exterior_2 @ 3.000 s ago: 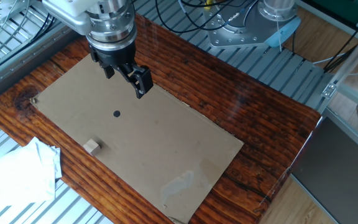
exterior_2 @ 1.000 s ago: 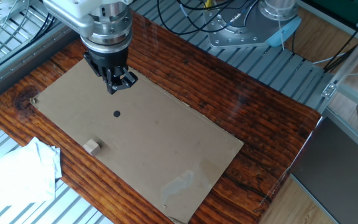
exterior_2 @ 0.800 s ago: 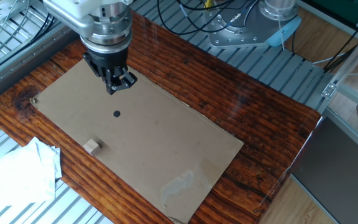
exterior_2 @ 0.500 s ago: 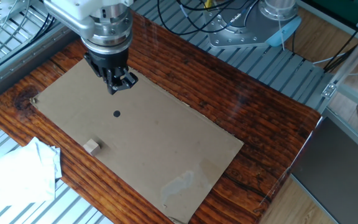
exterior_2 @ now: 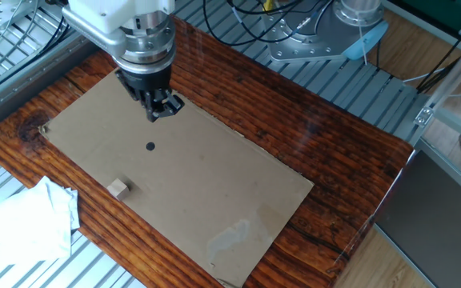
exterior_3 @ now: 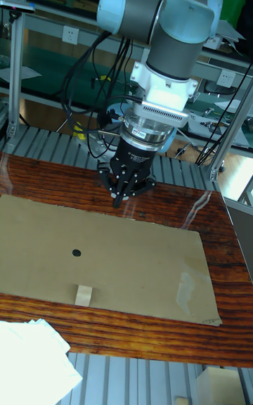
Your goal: Grab the block and place it at the designated location
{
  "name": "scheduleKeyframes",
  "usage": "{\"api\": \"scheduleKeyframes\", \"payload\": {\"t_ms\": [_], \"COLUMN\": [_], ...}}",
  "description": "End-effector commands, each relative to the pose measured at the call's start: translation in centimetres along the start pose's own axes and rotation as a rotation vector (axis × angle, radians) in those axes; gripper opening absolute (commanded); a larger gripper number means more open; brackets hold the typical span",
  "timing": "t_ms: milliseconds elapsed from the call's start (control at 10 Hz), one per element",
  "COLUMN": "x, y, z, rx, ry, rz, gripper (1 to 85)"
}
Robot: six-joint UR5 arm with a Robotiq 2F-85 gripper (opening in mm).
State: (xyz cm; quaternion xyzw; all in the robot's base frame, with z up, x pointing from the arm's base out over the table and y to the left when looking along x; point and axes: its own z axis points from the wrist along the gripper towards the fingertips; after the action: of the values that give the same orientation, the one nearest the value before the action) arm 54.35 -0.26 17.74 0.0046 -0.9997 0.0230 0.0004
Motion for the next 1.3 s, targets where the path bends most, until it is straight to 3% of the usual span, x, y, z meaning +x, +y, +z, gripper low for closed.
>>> {"api": "scheduleKeyframes", "payload": {"t_ms": [0,100,200,500,600,700,900,1100,1200], "x": [-0.1,0.9,1.4,1.6,2.4,2.0,0.4,-2.7,-4.5], "y": [1.6,2.2,2.0,2.5,2.0,1.2,1.8,2.0,1.7], "z": [-0.1,-0.2,-0.2,-0.2,-0.3,-0.2,0.3,1.0,1.5], "rx": [-0.061,-0.083,-0.078,-0.093,-0.073,-0.046,-0.078,-0.111,-0.107], "ry": [-0.004,0.031,0.053,0.061,0.093,0.077,0.065,0.082,0.089], "rz": [-0.015,-0.005,0.013,0.063,0.058,0.039,0.04,0.024,0.018], "gripper": [1.0,1.0,1.0,1.0,1.0,1.0,1.0,1.0,1.0]}}
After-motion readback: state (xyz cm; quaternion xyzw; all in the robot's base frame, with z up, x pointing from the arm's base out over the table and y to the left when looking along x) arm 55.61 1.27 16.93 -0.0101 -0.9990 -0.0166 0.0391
